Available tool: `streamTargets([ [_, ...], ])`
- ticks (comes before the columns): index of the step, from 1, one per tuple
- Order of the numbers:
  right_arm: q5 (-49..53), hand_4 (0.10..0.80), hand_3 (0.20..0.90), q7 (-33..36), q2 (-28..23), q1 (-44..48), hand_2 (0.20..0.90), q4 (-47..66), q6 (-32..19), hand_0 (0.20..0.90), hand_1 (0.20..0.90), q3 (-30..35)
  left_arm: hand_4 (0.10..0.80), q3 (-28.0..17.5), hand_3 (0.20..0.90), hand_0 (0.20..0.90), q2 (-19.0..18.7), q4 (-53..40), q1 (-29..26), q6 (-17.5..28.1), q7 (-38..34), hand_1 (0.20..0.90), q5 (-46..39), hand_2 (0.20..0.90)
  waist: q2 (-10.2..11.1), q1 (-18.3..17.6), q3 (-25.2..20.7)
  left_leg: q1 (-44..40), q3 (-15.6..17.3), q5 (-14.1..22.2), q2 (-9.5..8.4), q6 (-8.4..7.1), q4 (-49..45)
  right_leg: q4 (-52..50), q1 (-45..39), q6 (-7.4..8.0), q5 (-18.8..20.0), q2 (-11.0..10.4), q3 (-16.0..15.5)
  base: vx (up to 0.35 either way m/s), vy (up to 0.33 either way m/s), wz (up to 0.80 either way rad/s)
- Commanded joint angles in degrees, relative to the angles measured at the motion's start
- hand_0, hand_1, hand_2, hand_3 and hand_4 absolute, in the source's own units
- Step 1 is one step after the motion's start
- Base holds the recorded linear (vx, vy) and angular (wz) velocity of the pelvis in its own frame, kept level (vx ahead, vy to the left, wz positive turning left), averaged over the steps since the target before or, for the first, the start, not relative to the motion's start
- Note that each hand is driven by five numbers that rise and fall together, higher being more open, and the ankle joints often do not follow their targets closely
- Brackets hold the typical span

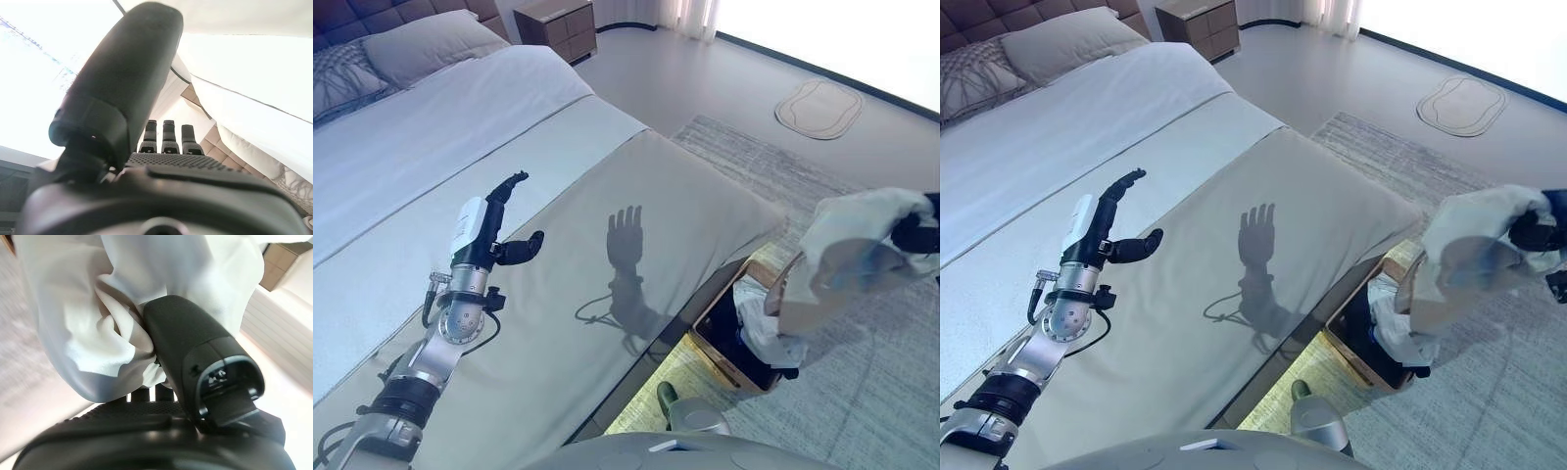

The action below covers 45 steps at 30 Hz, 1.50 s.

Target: Pick up the clothes from the bed and place them into the basket

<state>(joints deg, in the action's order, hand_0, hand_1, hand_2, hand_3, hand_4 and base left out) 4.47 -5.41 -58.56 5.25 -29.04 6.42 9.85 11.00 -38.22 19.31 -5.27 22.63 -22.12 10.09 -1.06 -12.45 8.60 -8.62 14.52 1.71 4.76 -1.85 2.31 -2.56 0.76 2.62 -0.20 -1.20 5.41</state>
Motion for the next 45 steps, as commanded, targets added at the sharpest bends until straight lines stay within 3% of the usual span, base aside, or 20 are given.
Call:
streamTargets([
  [1,0.7,0.100,0.200,2.9,-1.8,9.3,0.300,-4.1,-4.0,0.300,0.300,0.2,0.800,0.1,0.900,0.900,-3.7,-1.8,-7.0,2.0,-1.7,0.900,-3.0,0.900,2.2,1.8,-5.2,3.7,-2.0,5.2,-1.14,1.38,-7.8,-4.4,1.9,1.60,-0.5,-0.1,-3.2,-0.030,-0.006,0.06],
  [17,-2.3,0.100,0.200,2.9,2.4,9.9,0.300,-13.2,-2.5,0.300,0.300,-4.8,0.800,1.4,0.900,0.900,-3.4,-2.5,-7.6,0.2,-2.2,0.900,-3.3,0.900,1.2,2.6,-4.8,3.3,-1.8,4.3,-1.15,1.32,-6.0,-3.2,1.5,1.76,0.0,-0.4,-3.9,-0.018,-0.002,0.03],
  [18,-3.6,0.665,0.765,4.7,2.6,10.0,0.785,-13.3,-2.5,0.785,0.785,-5.0,0.800,1.7,0.900,0.900,-3.5,-2.6,-7.8,0.2,-2.4,0.900,-3.3,0.900,1.2,2.7,-4.7,3.3,-1.9,4.2,-1.22,1.38,-5.9,-3.2,1.5,1.76,0.0,-0.4,-3.9,-0.040,-0.006,0.01],
  [19,-4.5,0.800,0.900,6.7,2.6,10.1,0.900,-13.7,-3.0,0.900,0.900,-5.2,0.800,1.8,0.900,0.900,-3.4,-2.6,-8.0,0.3,-2.7,0.900,-3.3,0.900,1.2,2.7,-4.7,3.3,-1.9,4.2,-1.23,1.37,-6.0,-3.2,1.4,1.77,0.0,-0.4,-3.9,-0.036,-0.003,0.00],
  [45,-1.7,0.800,0.900,5.5,1.0,7.7,0.900,-7.6,-7.0,0.900,0.900,-2.4,0.800,0.1,0.900,0.900,-3.1,-2.8,-6.9,0.2,-4.7,0.900,-1.3,0.900,1.2,3.0,-5.5,2.4,-2.6,2.3,-1.50,0.48,-2.2,0.4,0.0,2.18,1.6,-0.1,-4.2,-0.023,-0.006,0.01],
])
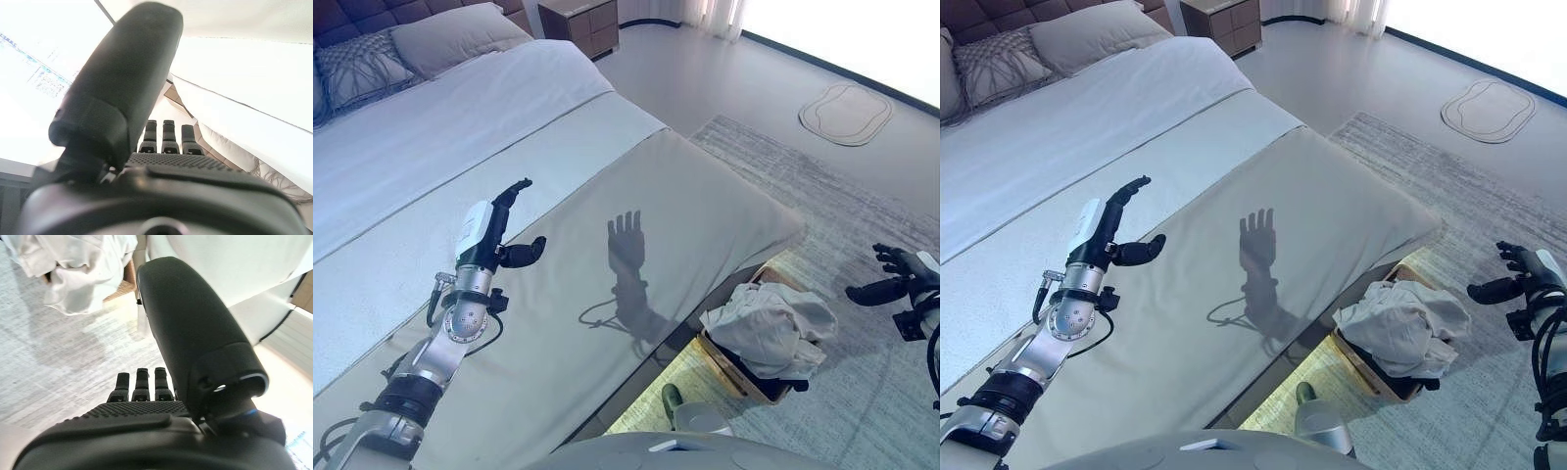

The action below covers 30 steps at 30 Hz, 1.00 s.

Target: Pick up the clothes from the bed and place them into the basket

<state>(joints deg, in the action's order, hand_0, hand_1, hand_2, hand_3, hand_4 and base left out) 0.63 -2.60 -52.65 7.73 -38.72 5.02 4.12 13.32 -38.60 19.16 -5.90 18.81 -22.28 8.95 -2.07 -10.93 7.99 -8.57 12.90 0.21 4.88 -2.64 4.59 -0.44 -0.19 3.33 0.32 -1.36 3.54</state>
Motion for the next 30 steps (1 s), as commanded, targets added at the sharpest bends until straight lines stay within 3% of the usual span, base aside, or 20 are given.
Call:
streamTargets([
  [1,2.2,0.800,0.900,2.7,-4.9,5.1,0.900,2.1,-5.6,0.900,0.900,3.3,0.800,-2.2,0.900,0.900,-2.7,-2.6,-6.2,4.0,-4.5,0.900,-0.2,0.900,2.2,1.5,-4.9,2.3,-1.0,3.7,-1.63,1.27,-4.4,-1.7,0.9,1.47,1.1,0.1,-2.4,-0.009,-0.011,0.14],
  [6,2.4,0.800,0.900,7.5,-1.6,6.0,0.900,7.6,-11.9,0.900,0.900,3.3,0.800,-2.0,0.900,0.900,-1.3,-1.7,-5.8,3.6,-5.7,0.900,0.5,0.900,2.0,2.5,-4.9,2.3,-2.0,3.1,-1.94,1.00,-3.4,-0.2,0.5,1.72,1.8,-0.2,-3.3,-0.011,0.000,0.10],
  [13,-14.4,0.800,0.900,14.6,9.9,-1.8,0.900,23.2,-16.4,0.900,0.900,-0.1,0.800,-4.4,0.900,0.900,4.3,-1.5,0.2,3.6,-8.2,0.900,6.1,0.900,1.5,4.2,-4.0,3.0,-4.9,2.0,-2.72,1.49,-2.6,0.0,-0.1,1.30,1.1,-0.2,-4.7,-0.019,0.016,0.15],
  [20,-17.8,0.800,0.900,14.5,16.9,-6.3,0.900,26.8,-22.6,0.900,0.900,-5.4,0.800,-7.0,0.900,0.900,7.4,0.1,6.4,2.2,-6.4,0.900,9.2,0.900,1.7,7.3,-3.6,2.6,-7.2,1.1,-3.13,1.37,-1.7,1.3,-2.3,1.29,0.9,-1.4,-8.2,0.047,-0.013,0.21],
  [26,-19.0,0.800,0.900,12.7,18.9,-11.5,0.900,27.3,-22.1,0.900,0.900,-8.5,0.800,-8.9,0.900,0.900,8.8,2.0,13.8,0.8,-2.3,0.900,5.2,0.900,1.9,10.0,-3.0,2.9,-8.8,0.3,-3.42,1.52,-1.1,1.4,-3.5,1.52,0.4,-2.3,-11.0,0.057,-0.005,0.19],
  [30,-19.0,0.800,0.900,11.6,20.3,-12.0,0.900,27.7,-19.7,0.900,0.900,-11.0,0.800,-8.2,0.900,0.900,9.7,5.2,15.9,-0.3,-0.8,0.900,4.9,0.900,1.9,11.6,-2.5,3.1,-10.4,-0.4,-3.64,1.51,-0.6,1.1,-4.0,1.45,-0.2,-2.6,-12.8,0.049,-0.019,0.23],
])
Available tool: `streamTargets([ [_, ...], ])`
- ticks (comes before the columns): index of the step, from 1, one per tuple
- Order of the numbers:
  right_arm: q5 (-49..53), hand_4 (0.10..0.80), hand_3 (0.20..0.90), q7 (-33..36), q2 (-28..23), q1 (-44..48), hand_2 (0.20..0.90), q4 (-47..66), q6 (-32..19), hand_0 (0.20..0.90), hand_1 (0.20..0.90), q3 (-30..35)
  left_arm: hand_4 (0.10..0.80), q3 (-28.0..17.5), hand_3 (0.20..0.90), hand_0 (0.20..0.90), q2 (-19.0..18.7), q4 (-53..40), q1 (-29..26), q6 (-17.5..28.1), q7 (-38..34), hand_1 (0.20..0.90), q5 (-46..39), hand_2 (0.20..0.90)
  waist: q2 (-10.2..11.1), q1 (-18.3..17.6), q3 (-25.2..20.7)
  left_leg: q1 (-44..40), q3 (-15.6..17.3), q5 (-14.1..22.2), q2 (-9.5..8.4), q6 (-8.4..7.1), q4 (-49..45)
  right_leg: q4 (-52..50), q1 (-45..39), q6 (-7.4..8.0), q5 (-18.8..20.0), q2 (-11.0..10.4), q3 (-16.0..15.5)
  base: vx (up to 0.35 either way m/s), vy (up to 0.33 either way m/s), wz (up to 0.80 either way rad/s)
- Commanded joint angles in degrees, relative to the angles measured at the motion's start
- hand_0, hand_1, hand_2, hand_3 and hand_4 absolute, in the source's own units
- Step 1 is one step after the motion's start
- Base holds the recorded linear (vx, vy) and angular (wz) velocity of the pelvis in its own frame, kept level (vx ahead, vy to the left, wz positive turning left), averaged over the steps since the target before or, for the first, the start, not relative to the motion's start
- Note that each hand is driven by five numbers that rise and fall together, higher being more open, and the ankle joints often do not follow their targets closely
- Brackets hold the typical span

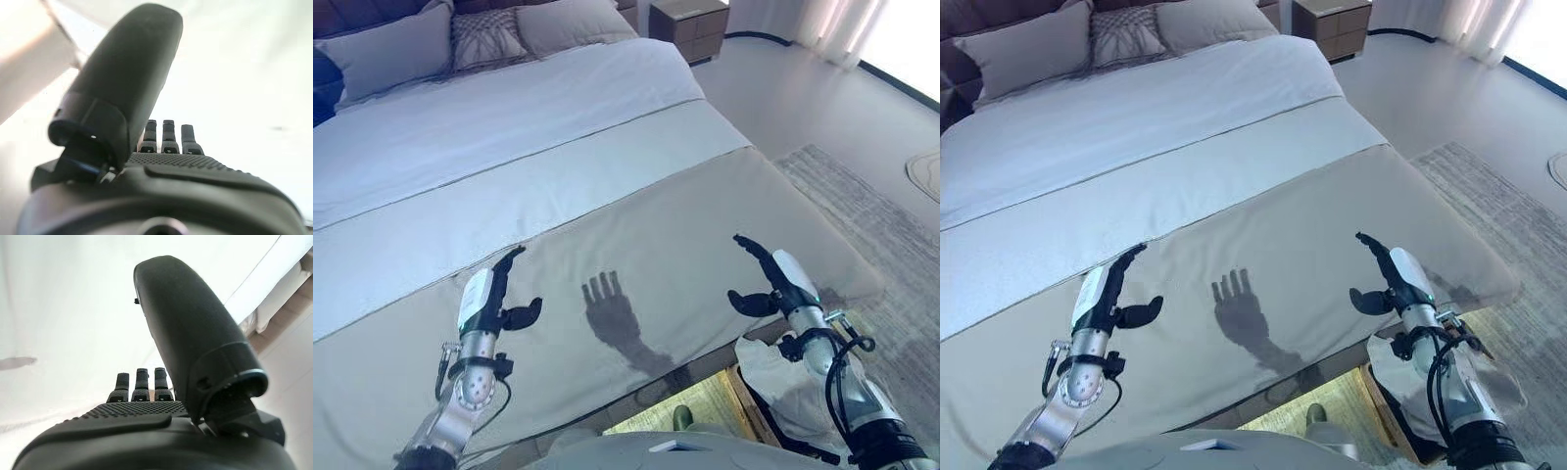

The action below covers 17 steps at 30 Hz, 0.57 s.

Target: Pick up the clothes from the bed and place them into the basket

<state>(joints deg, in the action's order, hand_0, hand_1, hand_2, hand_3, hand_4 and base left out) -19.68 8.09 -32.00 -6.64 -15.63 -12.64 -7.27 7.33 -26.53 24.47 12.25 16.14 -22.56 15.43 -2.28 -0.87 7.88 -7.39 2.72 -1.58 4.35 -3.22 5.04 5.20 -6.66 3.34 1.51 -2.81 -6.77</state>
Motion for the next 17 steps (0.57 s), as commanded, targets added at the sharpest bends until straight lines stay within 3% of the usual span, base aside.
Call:
streamTargets([
  [1,1.6,0.800,0.900,0.8,-0.2,2.4,0.900,4.7,-1.5,0.900,0.900,0.0,0.800,-2.1,0.900,0.900,-2.3,0.3,-2.0,2.2,-0.4,0.900,-1.5,0.900,2.2,1.8,-2.3,2.1,-0.6,1.3,-3.19,2.10,-1.1,-4.6,2.3,1.42,-1.4,-1.2,-2.8,0.041,-0.023,0.30],
  [8,1.4,0.800,0.900,1.2,-1.2,4.1,0.900,4.8,0.8,0.900,0.900,-3.9,0.800,-1.3,0.900,0.900,-2.8,1.6,-2.0,0.7,1.7,0.900,-3.8,0.900,2.1,4.3,-1.1,2.9,-2.6,0.5,-3.54,2.01,-1.0,-4.6,1.7,1.58,-1.5,-2.1,-5.6,0.018,-0.019,0.27],
  [17,1.5,0.800,0.900,0.2,-1.3,5.5,0.900,3.8,3.6,0.900,0.900,-6.8,0.800,-0.6,0.900,0.900,-2.9,2.1,-2.6,-1.2,3.9,0.900,-5.6,0.900,2.2,5.3,-0.7,3.2,-3.0,0.5,-3.58,2.12,-1.1,-5.1,1.5,1.81,-2.0,-2.5,-6.7,-0.003,-0.008,0.06],
])
